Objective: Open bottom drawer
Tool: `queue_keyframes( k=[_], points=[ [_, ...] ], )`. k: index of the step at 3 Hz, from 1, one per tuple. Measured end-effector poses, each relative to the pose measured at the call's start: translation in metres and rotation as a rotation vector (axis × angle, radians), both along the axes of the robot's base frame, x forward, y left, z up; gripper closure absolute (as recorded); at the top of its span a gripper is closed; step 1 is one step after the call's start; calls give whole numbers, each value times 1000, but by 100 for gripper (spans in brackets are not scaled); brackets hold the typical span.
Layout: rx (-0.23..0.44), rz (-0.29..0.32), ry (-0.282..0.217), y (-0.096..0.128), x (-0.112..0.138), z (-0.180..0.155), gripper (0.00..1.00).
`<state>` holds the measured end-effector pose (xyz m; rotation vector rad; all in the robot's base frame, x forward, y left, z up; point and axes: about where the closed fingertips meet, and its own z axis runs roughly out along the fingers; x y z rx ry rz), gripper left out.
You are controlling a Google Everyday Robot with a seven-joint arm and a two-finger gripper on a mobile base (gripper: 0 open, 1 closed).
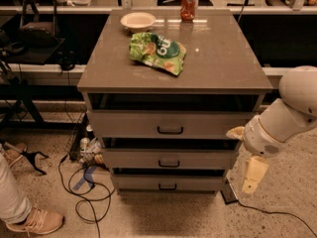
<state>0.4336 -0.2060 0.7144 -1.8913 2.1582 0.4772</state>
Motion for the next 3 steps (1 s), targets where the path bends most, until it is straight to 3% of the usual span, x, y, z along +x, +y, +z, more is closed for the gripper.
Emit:
queue_keyframes(
  k=[1,2,3],
  points=[
    [0,0,0,0,0,0,0],
    [20,-3,11,9,8,-32,0],
    [60,17,16,31,29,-107,0]
  ],
)
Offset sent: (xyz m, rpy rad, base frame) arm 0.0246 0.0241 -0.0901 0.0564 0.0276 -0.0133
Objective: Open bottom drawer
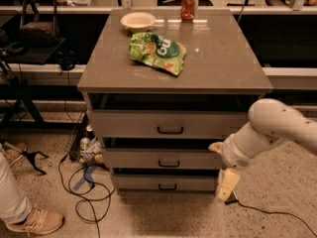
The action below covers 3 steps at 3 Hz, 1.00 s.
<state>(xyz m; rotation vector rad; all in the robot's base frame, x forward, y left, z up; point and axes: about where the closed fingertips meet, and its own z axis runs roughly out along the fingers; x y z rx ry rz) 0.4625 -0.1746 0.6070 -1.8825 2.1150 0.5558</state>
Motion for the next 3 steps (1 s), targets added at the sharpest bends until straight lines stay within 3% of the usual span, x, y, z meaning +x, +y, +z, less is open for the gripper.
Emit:
queue_keyframes(
  k=[1,2,3],
  points=[
    [26,7,31,18,14,-54,0],
    [74,35,90,53,18,-116,0],
    [74,35,90,53,18,-116,0]
  ],
)
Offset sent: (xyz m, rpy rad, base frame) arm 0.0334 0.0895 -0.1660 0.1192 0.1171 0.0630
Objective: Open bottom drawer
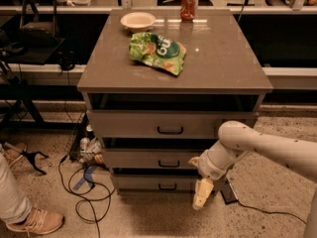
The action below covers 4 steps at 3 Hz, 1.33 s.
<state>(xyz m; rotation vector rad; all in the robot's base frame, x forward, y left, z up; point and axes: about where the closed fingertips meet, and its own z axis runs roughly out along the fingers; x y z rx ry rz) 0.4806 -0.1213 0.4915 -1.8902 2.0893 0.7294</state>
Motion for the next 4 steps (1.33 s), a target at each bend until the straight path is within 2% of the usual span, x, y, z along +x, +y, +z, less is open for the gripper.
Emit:
queue_keyframes(
  k=[1,2,3,4],
  points=[
    [-59,-35,-10,-13,7,-40,0],
    [-112,-50,-49,-31,16,-89,0],
    [-161,-63,-87,-50,23,-151,0],
    [-180,-65,-80,-51,26,-197,0]
  ],
)
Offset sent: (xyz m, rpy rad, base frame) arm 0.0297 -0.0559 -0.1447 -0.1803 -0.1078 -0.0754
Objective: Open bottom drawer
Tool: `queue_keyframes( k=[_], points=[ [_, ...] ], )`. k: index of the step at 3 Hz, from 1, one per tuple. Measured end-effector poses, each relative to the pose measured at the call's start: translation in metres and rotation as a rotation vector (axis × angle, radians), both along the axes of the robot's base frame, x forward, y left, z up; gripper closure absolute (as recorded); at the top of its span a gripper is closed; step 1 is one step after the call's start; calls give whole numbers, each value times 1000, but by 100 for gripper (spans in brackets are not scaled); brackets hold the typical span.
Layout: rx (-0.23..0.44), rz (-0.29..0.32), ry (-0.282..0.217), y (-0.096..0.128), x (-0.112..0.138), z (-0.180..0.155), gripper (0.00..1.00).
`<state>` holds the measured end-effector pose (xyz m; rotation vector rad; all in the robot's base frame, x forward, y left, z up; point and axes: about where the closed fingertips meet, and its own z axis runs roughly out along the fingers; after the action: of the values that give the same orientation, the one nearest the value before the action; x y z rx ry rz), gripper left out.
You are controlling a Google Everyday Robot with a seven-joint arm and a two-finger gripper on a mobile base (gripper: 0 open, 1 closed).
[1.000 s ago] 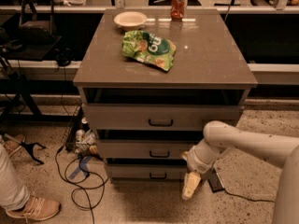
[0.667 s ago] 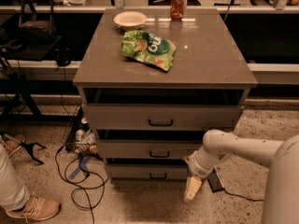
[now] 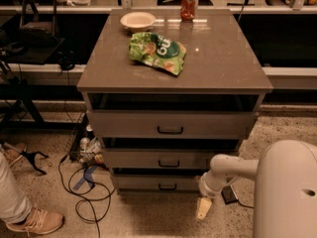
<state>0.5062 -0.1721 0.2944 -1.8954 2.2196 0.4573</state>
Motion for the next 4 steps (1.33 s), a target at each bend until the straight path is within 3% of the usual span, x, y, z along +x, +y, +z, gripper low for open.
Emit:
queue_keyframes(
  k=[1,2,4],
  points=[
    [0,0,0,0,0,0,0],
    [-29,-10,-30,-2,11,-20,0],
    [-82,-13,-170,-11,47,-53,0]
  ],
)
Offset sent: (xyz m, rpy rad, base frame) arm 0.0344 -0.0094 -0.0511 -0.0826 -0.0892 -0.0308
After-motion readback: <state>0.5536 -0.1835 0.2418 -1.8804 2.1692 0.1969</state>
